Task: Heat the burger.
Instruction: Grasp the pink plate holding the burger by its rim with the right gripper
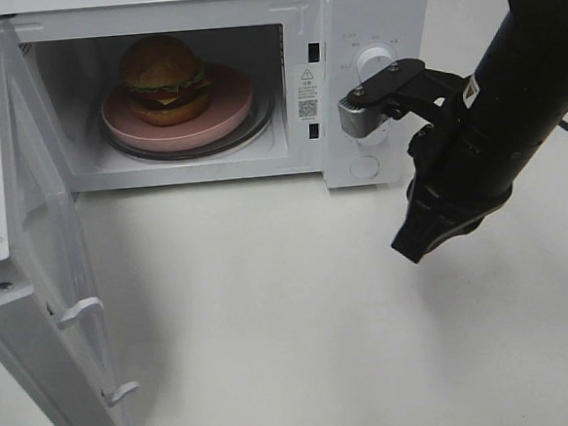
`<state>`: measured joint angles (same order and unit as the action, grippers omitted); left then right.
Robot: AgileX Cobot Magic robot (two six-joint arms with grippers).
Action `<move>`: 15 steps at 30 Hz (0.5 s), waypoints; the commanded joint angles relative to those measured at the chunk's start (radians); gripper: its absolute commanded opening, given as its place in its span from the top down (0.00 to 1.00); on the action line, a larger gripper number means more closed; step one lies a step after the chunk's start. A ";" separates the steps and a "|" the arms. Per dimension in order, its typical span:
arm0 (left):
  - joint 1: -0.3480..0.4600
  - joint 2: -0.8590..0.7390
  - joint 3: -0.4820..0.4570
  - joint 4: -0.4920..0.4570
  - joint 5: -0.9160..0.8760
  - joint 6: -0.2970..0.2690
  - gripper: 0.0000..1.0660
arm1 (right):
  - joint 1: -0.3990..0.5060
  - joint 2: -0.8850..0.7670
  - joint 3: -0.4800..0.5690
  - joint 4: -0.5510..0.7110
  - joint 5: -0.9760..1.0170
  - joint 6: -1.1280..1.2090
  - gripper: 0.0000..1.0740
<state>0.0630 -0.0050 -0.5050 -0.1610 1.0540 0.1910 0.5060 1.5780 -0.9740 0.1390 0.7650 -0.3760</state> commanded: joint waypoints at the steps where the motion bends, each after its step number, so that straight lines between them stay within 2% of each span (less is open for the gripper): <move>1: 0.006 -0.017 0.001 -0.006 -0.011 -0.001 0.06 | -0.004 -0.010 -0.041 -0.072 0.067 -0.248 0.95; 6: 0.006 -0.017 0.001 -0.006 -0.011 -0.001 0.06 | -0.004 -0.010 -0.061 -0.087 0.068 -0.387 0.95; 8: 0.006 -0.017 0.001 -0.006 -0.011 -0.001 0.06 | -0.004 -0.010 -0.093 -0.089 0.068 -0.521 0.93; 12: 0.006 -0.017 0.001 -0.006 -0.011 -0.001 0.06 | -0.002 -0.009 -0.106 -0.094 0.066 -0.584 0.91; 14: 0.006 -0.017 0.001 -0.006 -0.011 -0.001 0.06 | 0.037 0.002 -0.112 -0.184 0.063 -0.611 0.89; 15: 0.006 -0.017 0.001 -0.006 -0.011 -0.001 0.06 | 0.037 0.002 -0.112 -0.184 0.063 -0.611 0.89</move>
<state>0.0630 -0.0050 -0.5050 -0.1610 1.0540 0.1910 0.5390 1.5800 -1.0760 -0.0290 0.8260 -0.9600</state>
